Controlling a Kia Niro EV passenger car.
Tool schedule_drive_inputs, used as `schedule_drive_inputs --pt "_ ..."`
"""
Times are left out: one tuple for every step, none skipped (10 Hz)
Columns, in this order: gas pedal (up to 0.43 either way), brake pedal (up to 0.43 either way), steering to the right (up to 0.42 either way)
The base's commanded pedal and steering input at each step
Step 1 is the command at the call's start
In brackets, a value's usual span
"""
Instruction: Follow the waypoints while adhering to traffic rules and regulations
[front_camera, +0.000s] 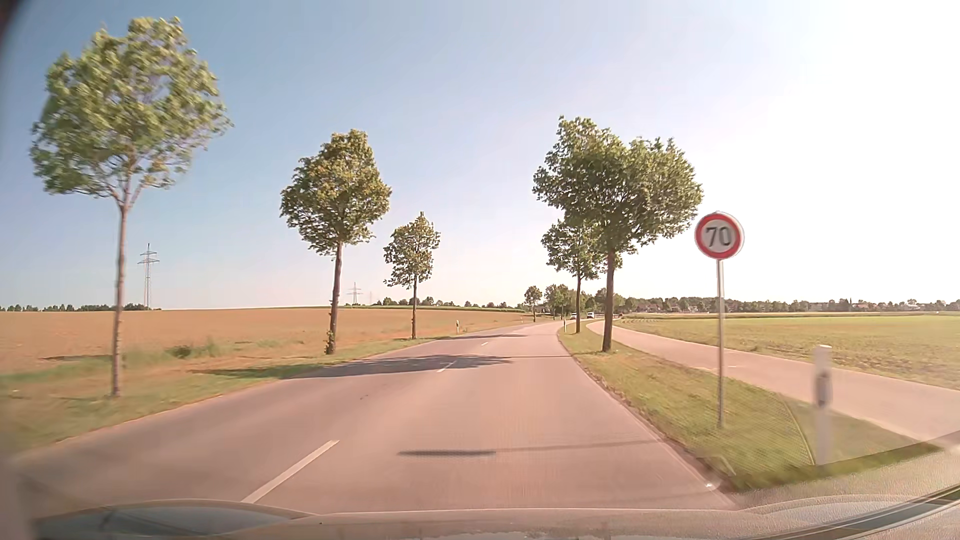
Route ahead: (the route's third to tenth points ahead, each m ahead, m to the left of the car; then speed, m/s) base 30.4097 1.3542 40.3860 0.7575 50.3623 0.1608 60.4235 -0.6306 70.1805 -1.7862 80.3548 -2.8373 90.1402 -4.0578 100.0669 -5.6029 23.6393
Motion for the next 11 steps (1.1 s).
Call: schedule_drive_inputs --pt "0.177 0.012 0.008" --pt "0.177 0.012 0.009" --pt "0.177 0.012 0.009" --pt "0.177 0.012 0.009" --pt "0.177 0.012 0.010" --pt "0.177 0.012 0.010" --pt "0.177 0.012 0.011" --pt "0.177 0.012 0.013" --pt "0.177 0.012 0.014" --pt "0.177 0.012 0.015" --pt "0.177 0.012 0.015"
